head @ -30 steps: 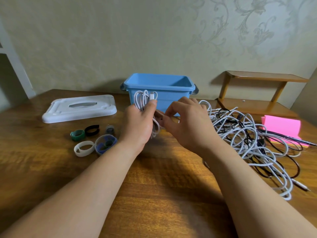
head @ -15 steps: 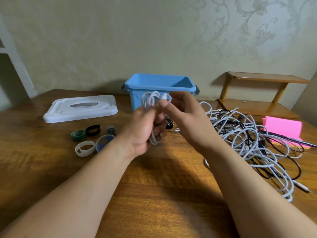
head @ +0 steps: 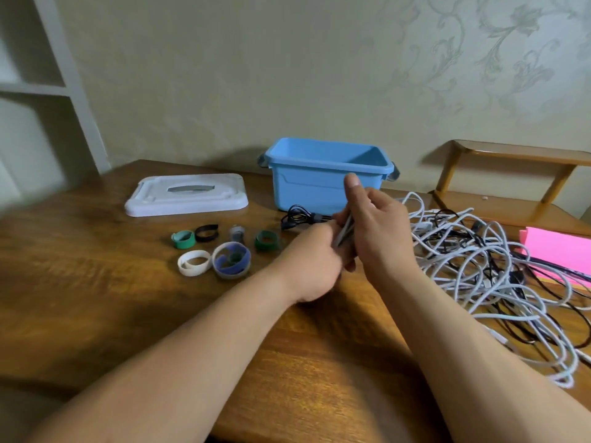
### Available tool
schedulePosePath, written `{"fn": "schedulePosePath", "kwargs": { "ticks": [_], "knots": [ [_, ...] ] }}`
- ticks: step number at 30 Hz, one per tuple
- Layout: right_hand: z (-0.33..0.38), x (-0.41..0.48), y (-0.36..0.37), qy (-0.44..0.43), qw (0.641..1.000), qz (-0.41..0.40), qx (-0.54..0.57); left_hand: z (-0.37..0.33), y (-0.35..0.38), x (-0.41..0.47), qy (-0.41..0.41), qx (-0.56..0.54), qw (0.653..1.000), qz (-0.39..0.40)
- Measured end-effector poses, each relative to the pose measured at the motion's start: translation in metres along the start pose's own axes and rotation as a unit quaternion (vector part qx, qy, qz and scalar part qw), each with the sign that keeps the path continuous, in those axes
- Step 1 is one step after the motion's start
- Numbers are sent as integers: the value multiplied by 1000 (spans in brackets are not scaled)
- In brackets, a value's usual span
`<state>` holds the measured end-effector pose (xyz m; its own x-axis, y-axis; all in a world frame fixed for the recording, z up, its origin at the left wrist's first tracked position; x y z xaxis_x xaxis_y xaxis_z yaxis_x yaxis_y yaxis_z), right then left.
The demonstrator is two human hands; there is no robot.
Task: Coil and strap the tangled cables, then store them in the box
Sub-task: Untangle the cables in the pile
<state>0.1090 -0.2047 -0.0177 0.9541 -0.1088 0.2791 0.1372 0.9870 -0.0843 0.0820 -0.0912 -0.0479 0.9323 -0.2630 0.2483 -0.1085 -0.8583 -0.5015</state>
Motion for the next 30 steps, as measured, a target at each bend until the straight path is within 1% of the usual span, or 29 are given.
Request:
{"fn": "schedulePosePath", "kwargs": {
  "ticks": [3, 6, 8, 9, 11, 14, 15, 16, 17, 18, 19, 20, 21, 22, 23, 24, 25, 27, 28, 29, 30],
  "knots": [
    [-5, 0, -3, 21, 997, -24, 72, -11, 5, -4, 61, 153, 986, -23],
    [-14, -2, 2, 59, 994, -12, 93, -16, 4, -13, 77, 295, 952, -23],
    [-13, -9, 6, 68, 993, -7, 94, -18, 1, -20, 76, 345, 935, -23],
    [-10, -12, 7, 56, 995, -7, 79, -19, 1, -24, 76, 355, 931, -29],
    [1, -18, 10, 5, 1000, 3, 17, -16, -2, -30, 69, 336, 938, -52],
    [10, -27, 19, -49, 997, 45, -28, 1, -6, -35, 13, 231, 970, -77],
    [11, -29, 20, -46, 997, 58, -13, 4, -5, -36, 1, 202, 976, -80],
    [10, -29, 21, -25, 997, 71, 33, 5, -6, -36, 2, 172, 981, -91],
    [8, -27, 23, 7, 990, 87, 110, 5, -9, -36, 7, 136, 984, -111],
    [7, -25, 25, 47, 976, 97, 190, 4, -16, -35, 10, 90, 986, -137],
    [4, -21, 27, 74, 964, 99, 235, 5, -25, -35, 5, 36, 985, -167],
    [1, -15, 29, 80, 966, 101, 223, 7, -37, -35, -3, -16, 979, -204],
    [1, -10, 33, 53, 984, 109, 130, 11, -48, -36, -12, -62, 968, -242],
    [3, -6, 39, -7, 992, 125, -12, 14, -58, -38, -19, -97, 956, -277],
    [5, -6, 51, -80, 973, 151, -154, 17, -65, -39, -25, -122, 943, -308],
    [5, -8, 67, -137, 936, 186, -264, 19, -71, -40, -28, -139, 932, -334],
    [3, -12, 82, -169, 898, 223, -340, 22, -74, -40, -35, -146, 924, -352],
    [-1, -20, 109, -208, 836, 271, -429, 29, -78, -41, -55, -148, 911, -380],
    [-4, -22, 119, -217, 816, 281, -456, 33, -80, -42, -64, -157, 904, -392],
    [-8, -21, 125, -215, 806, 284, -473, 38, -82, -41, -67, -174, 898, -400],
    [-13, -18, 127, -205, 806, 281, -479, 42, -84, -40, -65, -187, 893, -403]
  ]
}}
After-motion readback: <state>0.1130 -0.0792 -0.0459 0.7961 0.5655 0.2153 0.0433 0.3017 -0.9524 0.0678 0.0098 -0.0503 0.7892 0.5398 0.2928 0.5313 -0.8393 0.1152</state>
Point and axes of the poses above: each hand's wrist, its own x-axis towards the middle knuckle, its own y-axis out of the palm, z = x × y, the point moved 7 cm from there along x, towards the middle knuckle, and after that the axes turned 4 degrees about y, right-handed, at the moved point
